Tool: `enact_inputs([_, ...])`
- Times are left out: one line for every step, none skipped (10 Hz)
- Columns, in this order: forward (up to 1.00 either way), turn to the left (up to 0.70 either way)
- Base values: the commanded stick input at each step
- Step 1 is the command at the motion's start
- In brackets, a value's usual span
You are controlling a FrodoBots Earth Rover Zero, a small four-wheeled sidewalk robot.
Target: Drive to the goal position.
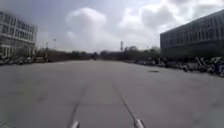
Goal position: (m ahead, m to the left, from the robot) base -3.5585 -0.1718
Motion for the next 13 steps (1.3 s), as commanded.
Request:
enact_inputs([0.85,0.00])
enact_inputs([0.85,0.00])
enact_inputs([0.85,0.00])
enact_inputs([0.85,0.00])
enact_inputs([0.85,0.00])
enact_inputs([0.85,0.00])
enact_inputs([0.85,0.00])
enact_inputs([0.85,0.00])
enact_inputs([0.85,0.00])
enact_inputs([0.85,0.00])
enact_inputs([0.85,0.00])
enact_inputs([0.85,0.00])
enact_inputs([0.85,0.00])
